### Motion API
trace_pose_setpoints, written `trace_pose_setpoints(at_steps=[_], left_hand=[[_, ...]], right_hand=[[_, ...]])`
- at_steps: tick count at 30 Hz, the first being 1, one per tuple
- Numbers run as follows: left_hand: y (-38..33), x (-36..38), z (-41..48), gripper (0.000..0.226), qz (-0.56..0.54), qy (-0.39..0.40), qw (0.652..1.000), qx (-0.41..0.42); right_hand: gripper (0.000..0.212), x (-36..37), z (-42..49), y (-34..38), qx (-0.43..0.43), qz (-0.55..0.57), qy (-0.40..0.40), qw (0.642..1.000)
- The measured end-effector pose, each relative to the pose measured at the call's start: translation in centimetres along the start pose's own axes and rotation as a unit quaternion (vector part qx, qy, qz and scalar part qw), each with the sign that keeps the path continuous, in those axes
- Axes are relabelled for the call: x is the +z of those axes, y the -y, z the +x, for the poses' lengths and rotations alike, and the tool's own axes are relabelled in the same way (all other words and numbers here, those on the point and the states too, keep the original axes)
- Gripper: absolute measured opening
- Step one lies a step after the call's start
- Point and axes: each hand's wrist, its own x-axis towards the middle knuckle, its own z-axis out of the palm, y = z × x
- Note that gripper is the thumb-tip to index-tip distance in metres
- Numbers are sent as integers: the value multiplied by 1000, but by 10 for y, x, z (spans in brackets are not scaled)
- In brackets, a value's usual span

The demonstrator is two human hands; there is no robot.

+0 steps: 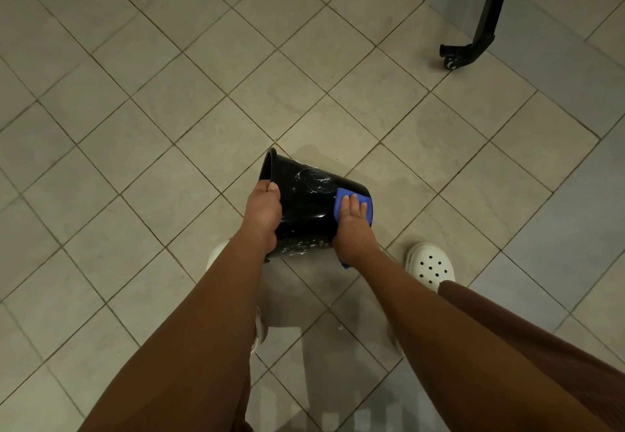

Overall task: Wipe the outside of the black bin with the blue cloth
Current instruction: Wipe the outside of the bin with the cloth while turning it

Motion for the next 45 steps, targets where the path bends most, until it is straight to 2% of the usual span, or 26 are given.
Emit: trace_pose_setpoints(at_steps=[2,8,11,21,26,33,35,40,42,45], left_hand=[[0,0,1,36,-6,-4,1000,-2],[1,-1,1,33,-22,-7,1000,-13],[2,-1,1,35,-15,-8,1000,-10],[0,2,1,37,-11,-2,1000,-6],[0,2,4,37,-1,-1,1000,-6],[2,-2,8,34,-26,-8,999,-32],[2,-3,7,34,-36,-7,999,-34],[1,-1,9,35,-37,-5,999,-28],[2,-3,12,34,-39,-7,999,-30],[2,-4,15,30,-44,-7,998,-35]], right_hand=[[87,9,-7,11,3,-11,-3,1000],[86,10,-2,5,-85,-51,-33,995],[92,1,10,-10,-46,-33,-15,998],[86,-4,16,-30,22,60,-6,998],[85,2,8,-22,40,29,-11,999],[82,16,-3,-10,-106,-55,-47,992],[83,12,3,-20,-110,-48,-44,992],[93,10,6,-23,-8,-8,-8,1000],[86,11,2,-22,-39,-11,-22,999],[74,17,-8,-28,-133,-22,-49,990]])
